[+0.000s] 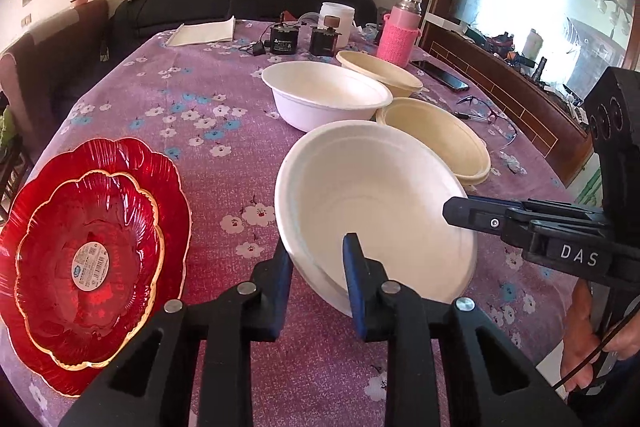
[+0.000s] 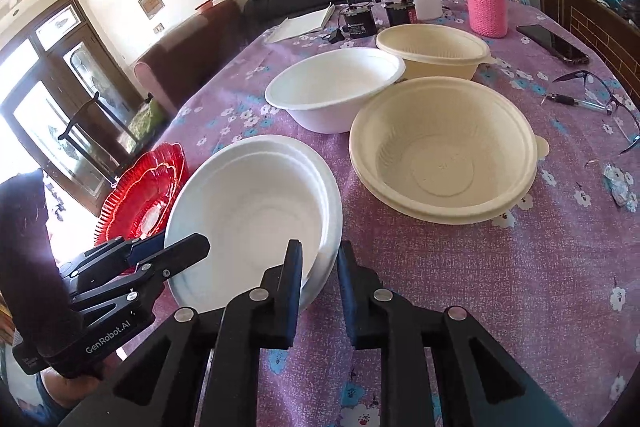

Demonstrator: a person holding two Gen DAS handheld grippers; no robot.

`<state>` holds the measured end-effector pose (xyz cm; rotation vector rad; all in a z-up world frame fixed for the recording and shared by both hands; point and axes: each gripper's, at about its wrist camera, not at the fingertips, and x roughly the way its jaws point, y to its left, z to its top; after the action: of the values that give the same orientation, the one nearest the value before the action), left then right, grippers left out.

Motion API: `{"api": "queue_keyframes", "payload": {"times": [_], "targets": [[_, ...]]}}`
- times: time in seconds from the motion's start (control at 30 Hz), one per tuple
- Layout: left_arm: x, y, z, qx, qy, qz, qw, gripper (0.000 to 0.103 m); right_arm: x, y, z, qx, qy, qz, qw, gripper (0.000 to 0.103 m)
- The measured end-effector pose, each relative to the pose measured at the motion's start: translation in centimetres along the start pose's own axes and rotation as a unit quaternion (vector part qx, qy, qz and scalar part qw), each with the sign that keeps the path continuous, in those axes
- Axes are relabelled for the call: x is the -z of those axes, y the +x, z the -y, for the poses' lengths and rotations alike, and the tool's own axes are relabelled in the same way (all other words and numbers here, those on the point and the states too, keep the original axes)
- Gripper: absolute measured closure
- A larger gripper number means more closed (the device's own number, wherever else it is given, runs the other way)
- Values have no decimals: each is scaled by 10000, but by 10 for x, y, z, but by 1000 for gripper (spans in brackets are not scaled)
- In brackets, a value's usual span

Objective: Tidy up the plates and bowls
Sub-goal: 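Carry the held white bowl with the left gripper over the red plates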

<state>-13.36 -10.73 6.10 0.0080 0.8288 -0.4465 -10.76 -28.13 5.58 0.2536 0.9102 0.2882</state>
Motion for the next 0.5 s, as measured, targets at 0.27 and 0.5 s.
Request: {"api": "queue_keyframes", "payload": {"times": [0.27,0.5], "targets": [[-2,-18,-16,-47,-154,165,9997,79,-8,0,-16,-167,-98,-81,9998,83],[-2,-41,-37,-201,-352,410,9983,79,-18,0,-48,-310,-395,3,9987,83]]}}
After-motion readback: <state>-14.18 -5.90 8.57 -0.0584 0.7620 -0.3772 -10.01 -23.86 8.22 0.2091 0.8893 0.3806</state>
